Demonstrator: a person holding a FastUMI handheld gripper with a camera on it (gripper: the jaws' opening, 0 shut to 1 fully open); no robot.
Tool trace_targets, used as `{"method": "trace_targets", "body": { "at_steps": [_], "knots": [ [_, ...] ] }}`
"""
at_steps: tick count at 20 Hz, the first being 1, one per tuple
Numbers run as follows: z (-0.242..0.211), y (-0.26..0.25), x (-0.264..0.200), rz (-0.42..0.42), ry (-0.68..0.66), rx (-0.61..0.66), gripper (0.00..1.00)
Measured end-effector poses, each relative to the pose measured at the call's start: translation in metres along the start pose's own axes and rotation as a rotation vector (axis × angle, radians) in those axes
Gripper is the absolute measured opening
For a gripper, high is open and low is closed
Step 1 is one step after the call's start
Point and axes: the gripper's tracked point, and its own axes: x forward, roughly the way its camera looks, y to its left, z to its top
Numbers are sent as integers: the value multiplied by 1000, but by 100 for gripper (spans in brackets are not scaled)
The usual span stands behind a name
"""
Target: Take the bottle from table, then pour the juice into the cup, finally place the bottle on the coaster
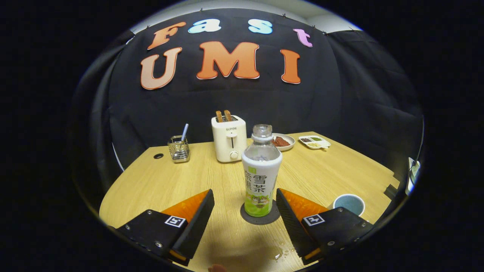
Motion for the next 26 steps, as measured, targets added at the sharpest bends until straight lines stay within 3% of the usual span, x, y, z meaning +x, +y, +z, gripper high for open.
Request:
{"method": "trace_targets", "body": {
  "at_steps": [7,11,19,26],
  "knots": [
    [63,68,-84,148,-101,-56,97],
    [107,106,-133,274,-216,24,97],
    [128,141,-207,381,-306,59,97],
    [118,145,-221,372,-315,28,97]
  ]
}}
